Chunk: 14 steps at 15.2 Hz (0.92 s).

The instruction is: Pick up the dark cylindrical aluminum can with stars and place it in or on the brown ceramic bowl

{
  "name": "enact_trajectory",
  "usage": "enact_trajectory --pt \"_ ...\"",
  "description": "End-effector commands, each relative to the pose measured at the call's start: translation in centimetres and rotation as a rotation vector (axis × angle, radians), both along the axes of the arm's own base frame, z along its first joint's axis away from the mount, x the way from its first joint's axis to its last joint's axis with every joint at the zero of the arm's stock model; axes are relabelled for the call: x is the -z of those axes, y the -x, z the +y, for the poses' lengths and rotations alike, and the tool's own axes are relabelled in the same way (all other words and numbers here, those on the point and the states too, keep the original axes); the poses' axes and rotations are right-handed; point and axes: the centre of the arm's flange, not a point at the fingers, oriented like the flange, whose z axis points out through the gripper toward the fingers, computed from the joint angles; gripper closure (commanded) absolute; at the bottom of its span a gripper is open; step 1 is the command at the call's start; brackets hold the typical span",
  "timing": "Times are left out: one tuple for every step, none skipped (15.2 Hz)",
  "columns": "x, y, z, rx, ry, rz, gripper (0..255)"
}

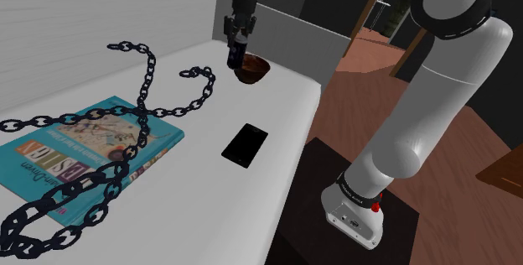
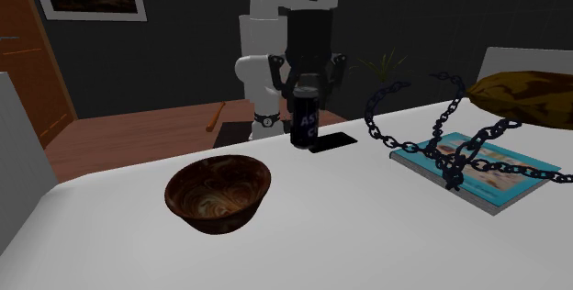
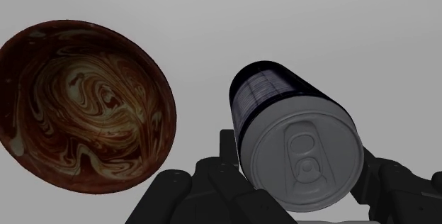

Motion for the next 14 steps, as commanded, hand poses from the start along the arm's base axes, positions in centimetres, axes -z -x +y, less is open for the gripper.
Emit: enact_trajectory --pt "-1.0 0.1 -0.1 0.0 0.0 0.0 255" --pt "-1.6 0.1 -0.1 0.0 0.0 0.0 255" --pt "-2.1 0.1 -0.1 0.0 0.0 0.0 255" --pt "-2.6 0.1 -0.1 0.0 0.0 0.0 255" --pt "-3.1 0.1 -0.1 0.0 0.0 0.0 255" --pt "-3.7 0.1 -0.1 0.0 0.0 0.0 255" --pt "-4.2 0.1 -0.1 0.0 0.0 0.0 255" --pt "-4.3 0.1 -0.1 0.0 0.0 0.0 255" --pt "-4.5 -0.4 -1.3 0.0 0.0 0.0 255" --pt "-4.8 -0.9 -2.5 0.0 0.0 0.0 255" --pt "-5.0 -1.4 -3.7 0.0 0.0 0.0 255" --pt "-5.2 -1.9 -4.9 0.0 0.0 0.0 255" --pt "-5.5 -2.5 -6.1 0.0 0.0 0.0 255" --pt "-5.7 -3.0 -7.3 0.0 0.0 0.0 255"
